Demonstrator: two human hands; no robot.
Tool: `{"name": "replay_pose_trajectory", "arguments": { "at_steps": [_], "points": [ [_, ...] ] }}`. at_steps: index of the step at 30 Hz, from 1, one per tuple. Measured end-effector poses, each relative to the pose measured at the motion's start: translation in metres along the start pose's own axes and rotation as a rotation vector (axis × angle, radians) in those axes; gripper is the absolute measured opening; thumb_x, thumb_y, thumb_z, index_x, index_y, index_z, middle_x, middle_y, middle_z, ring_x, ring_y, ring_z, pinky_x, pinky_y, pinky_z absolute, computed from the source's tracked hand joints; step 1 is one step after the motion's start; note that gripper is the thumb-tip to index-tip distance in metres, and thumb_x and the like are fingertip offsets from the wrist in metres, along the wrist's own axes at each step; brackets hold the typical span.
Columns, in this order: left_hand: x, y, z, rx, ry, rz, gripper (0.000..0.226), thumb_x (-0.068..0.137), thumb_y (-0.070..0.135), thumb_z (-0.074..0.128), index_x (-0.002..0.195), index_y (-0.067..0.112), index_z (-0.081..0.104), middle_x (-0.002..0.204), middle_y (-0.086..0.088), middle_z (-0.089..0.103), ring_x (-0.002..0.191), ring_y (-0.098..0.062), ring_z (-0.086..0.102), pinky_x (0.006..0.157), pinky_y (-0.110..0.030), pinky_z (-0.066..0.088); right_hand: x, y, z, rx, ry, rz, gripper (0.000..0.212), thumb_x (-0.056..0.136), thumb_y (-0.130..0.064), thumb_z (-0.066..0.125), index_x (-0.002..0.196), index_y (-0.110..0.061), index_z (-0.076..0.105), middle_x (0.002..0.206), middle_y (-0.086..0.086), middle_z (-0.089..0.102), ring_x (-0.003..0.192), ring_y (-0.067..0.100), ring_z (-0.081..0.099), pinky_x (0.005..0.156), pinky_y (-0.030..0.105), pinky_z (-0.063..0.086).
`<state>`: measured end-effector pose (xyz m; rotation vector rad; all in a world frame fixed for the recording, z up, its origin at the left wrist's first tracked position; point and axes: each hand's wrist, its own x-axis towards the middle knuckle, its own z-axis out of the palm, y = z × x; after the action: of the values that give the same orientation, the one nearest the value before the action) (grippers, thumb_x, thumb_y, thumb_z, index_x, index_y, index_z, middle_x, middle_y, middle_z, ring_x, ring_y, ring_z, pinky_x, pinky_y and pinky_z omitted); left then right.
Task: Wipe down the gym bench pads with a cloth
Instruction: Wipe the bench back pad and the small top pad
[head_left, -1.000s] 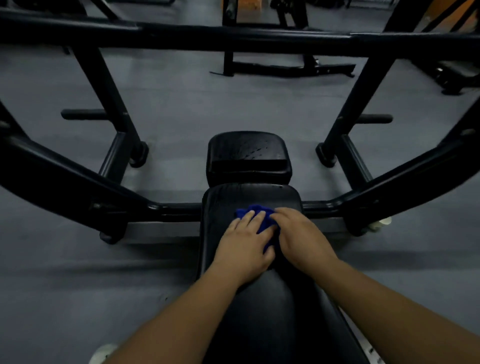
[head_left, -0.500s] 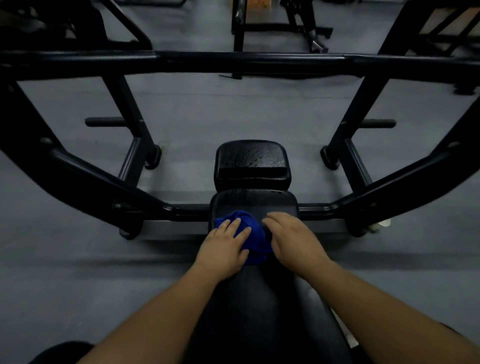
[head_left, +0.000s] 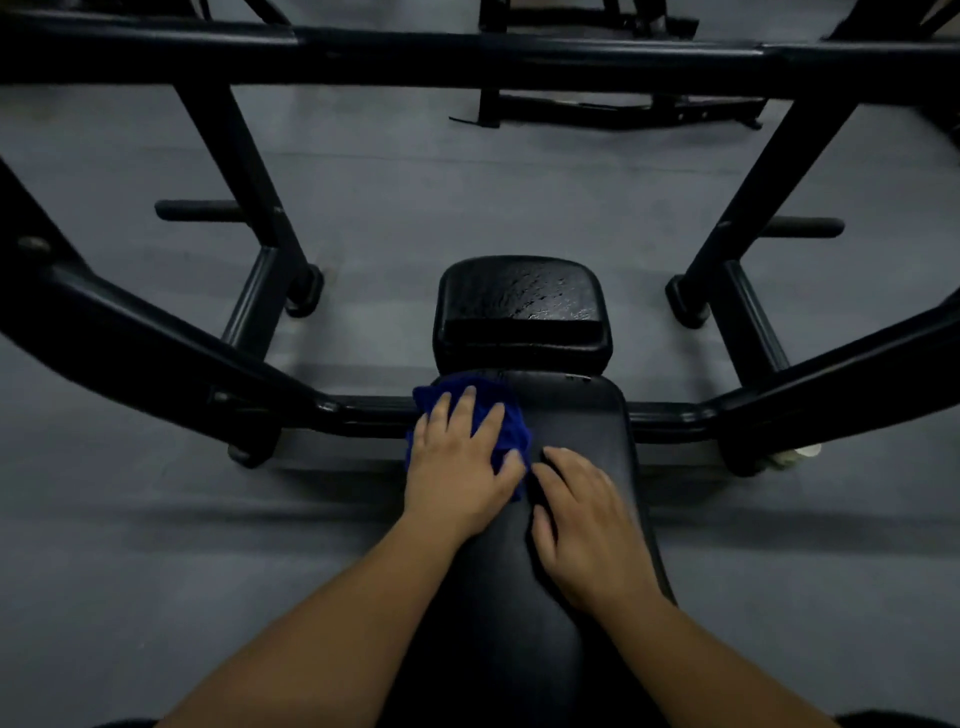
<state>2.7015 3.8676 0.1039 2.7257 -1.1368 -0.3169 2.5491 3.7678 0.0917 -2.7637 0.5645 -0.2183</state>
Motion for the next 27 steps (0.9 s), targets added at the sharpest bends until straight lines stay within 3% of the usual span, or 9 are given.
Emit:
{"name": "replay_pose_trajectory", "arguments": {
  "at_steps": [2,6,10,11,16,19,22,26,27],
  "points": [
    [0.030,0.007,0.006,0.064,0.054,0.021,0.072,0.091,0.068,0.024,0.154,0.035,0.033,0.164,-0.006,0.022,0.149,-0.033,0.016,0.121,-0.051,0.014,0.002,0.003,0.004,0.022,0.002,-0.004,0.048,0.090,-0.030,0.047,0.135,-0.014,0.056,0.147,0.004,0.046,0.138,0.020,0.040,0.117,0.033,0.025],
    [0.075,0.032,0.007,0.036,0.067,0.126,0.060,0.094,0.054,0.031,0.148,0.032,0.045,0.158,-0.005,0.036,0.143,-0.034,0.029,0.117,-0.052,0.020,0.004,0.004,0.005,0.028,-0.009,0.007,0.049,0.090,-0.030,0.045,0.135,-0.014,0.054,0.147,0.005,0.045,0.138,0.022,0.039,0.117,0.034,0.024],
    [0.056,-0.011,0.007,0.065,0.035,0.612,0.050,0.097,0.043,0.036,0.140,0.029,0.057,0.155,-0.005,0.044,0.139,-0.033,0.041,0.113,-0.049,0.033,0.005,0.005,0.005,0.034,-0.001,-0.002,0.048,0.089,-0.029,0.047,0.133,-0.012,0.056,0.145,0.008,0.047,0.137,0.025,0.042,0.117,0.033,0.022],
    [0.056,-0.028,0.005,0.082,0.022,0.664,0.049,0.097,0.041,0.037,0.140,0.028,0.057,0.154,-0.006,0.044,0.139,-0.033,0.042,0.113,-0.047,0.035,0.006,0.005,0.005,0.040,-0.001,-0.002,0.047,0.090,-0.029,0.047,0.133,-0.012,0.057,0.145,0.007,0.047,0.137,0.024,0.041,0.117,0.033,0.022],
    [0.040,-0.006,0.010,0.056,0.113,0.340,0.052,0.095,0.038,0.034,0.140,0.024,0.057,0.152,-0.007,0.047,0.138,-0.033,0.042,0.109,-0.053,0.039,0.006,0.005,0.003,0.036,-0.005,-0.025,0.045,0.089,-0.028,0.048,0.132,-0.014,0.057,0.144,0.005,0.047,0.137,0.022,0.040,0.114,0.037,0.030],
    [0.011,-0.014,0.012,0.044,0.081,0.424,0.053,0.096,0.038,0.036,0.144,0.025,0.053,0.154,-0.005,0.044,0.139,-0.031,0.041,0.112,-0.050,0.037,0.030,0.016,-0.002,-0.021,0.011,-0.022,0.043,0.085,-0.027,0.053,0.125,-0.013,0.059,0.137,0.009,0.051,0.130,0.026,0.046,0.106,0.041,0.041],
    [0.016,-0.038,0.004,0.126,0.051,0.460,0.058,0.095,0.047,0.037,0.146,0.024,0.050,0.155,-0.007,0.042,0.140,-0.031,0.040,0.114,-0.046,0.035,0.049,0.028,-0.005,-0.039,0.040,0.070,0.047,0.088,-0.032,0.051,0.131,-0.011,0.056,0.141,0.011,0.049,0.133,0.028,0.044,0.112,0.040,0.035],
    [0.070,0.000,0.006,0.121,0.085,0.063,0.063,0.093,0.047,0.029,0.147,0.020,0.048,0.156,-0.010,0.040,0.140,-0.035,0.038,0.113,-0.048,0.032,0.046,0.027,-0.002,-0.025,0.065,0.097,0.048,0.087,-0.031,0.050,0.131,-0.011,0.057,0.141,0.010,0.050,0.133,0.026,0.043,0.114,0.037,0.033],
    [0.076,0.017,0.008,0.106,0.090,0.041,0.063,0.092,0.044,0.028,0.145,0.019,0.049,0.155,-0.010,0.042,0.139,-0.035,0.038,0.113,-0.048,0.032,0.046,0.028,-0.001,-0.012,0.083,0.127,0.049,0.086,-0.030,0.050,0.129,-0.010,0.057,0.138,0.011,0.051,0.131,0.027,0.044,0.113,0.037,0.034]
  ]
}}
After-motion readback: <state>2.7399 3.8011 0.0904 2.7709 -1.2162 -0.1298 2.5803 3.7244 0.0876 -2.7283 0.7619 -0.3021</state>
